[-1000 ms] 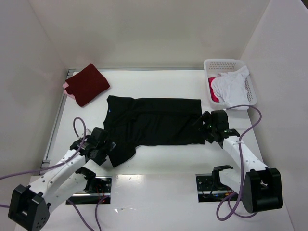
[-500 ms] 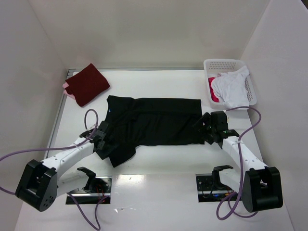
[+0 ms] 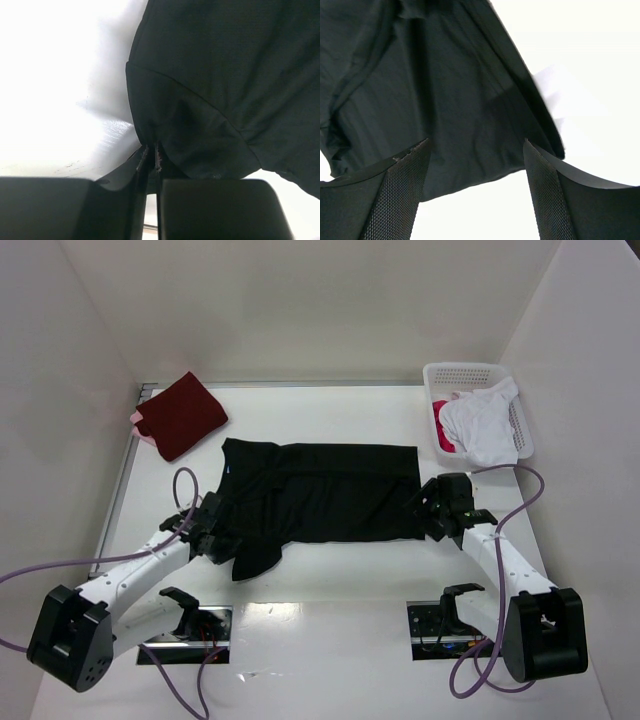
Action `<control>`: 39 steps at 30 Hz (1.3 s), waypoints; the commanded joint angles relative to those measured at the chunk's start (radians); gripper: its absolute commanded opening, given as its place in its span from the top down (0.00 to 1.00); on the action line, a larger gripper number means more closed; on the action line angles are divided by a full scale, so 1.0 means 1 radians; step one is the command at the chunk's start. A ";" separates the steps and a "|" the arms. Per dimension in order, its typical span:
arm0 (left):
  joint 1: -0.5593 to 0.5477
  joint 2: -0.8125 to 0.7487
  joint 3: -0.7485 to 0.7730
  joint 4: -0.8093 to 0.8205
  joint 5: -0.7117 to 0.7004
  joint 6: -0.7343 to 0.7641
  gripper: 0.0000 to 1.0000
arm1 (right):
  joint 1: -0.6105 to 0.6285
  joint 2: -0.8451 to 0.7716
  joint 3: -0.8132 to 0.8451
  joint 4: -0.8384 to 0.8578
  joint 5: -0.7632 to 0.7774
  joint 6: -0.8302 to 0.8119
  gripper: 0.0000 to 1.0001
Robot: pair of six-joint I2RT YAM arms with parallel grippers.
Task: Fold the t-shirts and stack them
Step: Grap the side of the flattened tshirt closest away from the robot with both arms
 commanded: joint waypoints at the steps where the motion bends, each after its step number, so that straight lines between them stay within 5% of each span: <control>1: 0.005 -0.014 0.010 -0.016 0.012 -0.012 0.89 | 0.016 0.000 0.009 -0.075 0.036 0.035 0.21; 5: 0.005 0.010 0.021 -0.016 0.021 0.013 0.99 | 0.075 -0.007 0.009 -0.134 0.085 0.106 0.19; 15: 0.005 0.028 0.050 -0.025 0.022 0.051 1.00 | 0.140 -0.081 0.009 -0.265 0.201 0.308 0.16; 39: 0.077 -0.086 0.010 -0.005 0.071 0.074 1.00 | 0.173 0.121 0.091 -0.315 0.324 0.493 0.65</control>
